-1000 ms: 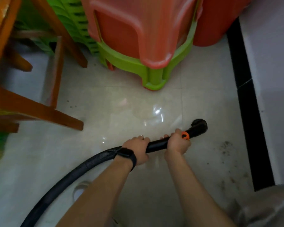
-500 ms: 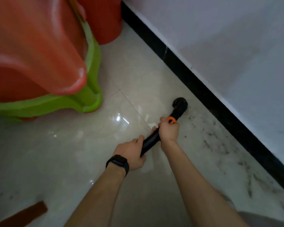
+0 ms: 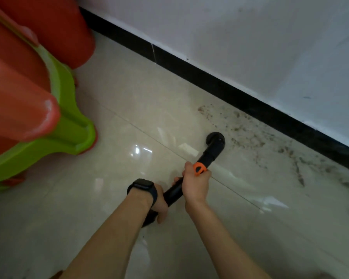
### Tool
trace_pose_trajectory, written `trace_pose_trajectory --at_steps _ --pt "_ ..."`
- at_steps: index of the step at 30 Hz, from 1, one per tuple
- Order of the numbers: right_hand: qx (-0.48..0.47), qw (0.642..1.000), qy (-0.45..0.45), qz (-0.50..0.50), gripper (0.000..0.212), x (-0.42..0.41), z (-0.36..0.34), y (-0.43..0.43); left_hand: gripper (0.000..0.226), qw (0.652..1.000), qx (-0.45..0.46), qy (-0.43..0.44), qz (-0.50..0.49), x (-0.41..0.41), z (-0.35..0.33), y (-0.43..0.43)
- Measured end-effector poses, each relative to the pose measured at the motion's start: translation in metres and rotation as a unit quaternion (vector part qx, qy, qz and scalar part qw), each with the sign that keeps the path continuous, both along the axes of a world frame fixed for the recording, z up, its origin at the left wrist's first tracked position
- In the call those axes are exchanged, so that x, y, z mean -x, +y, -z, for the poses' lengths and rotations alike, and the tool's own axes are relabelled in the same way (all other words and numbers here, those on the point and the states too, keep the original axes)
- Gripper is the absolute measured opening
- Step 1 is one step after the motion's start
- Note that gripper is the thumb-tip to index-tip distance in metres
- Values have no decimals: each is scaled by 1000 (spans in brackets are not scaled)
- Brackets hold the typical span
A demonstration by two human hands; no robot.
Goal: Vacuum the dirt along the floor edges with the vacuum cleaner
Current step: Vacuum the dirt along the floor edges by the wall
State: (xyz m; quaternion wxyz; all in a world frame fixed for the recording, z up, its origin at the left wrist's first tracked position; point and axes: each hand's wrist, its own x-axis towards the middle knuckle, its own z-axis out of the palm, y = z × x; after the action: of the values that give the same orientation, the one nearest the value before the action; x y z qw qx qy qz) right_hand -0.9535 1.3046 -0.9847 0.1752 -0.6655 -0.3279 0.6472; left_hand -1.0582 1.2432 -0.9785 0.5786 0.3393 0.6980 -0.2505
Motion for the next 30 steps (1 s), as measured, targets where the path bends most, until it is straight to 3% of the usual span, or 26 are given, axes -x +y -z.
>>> trace_pose_trajectory --at_steps 4,12,18,24,30 --pt "-15 999 -14 30 25 -27 6 2 44 996 -85 -4 -6 -23 1 -13" --pt "-19 986 -5 165 27 -111 9 15 19 958 -265 -66 -86 -90 -2 -27" --pt "-26 971 -22 237 28 -160 18 23 27 932 -353 -82 -12 -136 11 -11" --pt "-23 978 -20 205 24 -136 17 20 31 915 -402 -20 -5 -124 22 -27" --pt "8 991 38 127 26 -86 13 -11 22 929 -365 34 -48 -86 13 -68"
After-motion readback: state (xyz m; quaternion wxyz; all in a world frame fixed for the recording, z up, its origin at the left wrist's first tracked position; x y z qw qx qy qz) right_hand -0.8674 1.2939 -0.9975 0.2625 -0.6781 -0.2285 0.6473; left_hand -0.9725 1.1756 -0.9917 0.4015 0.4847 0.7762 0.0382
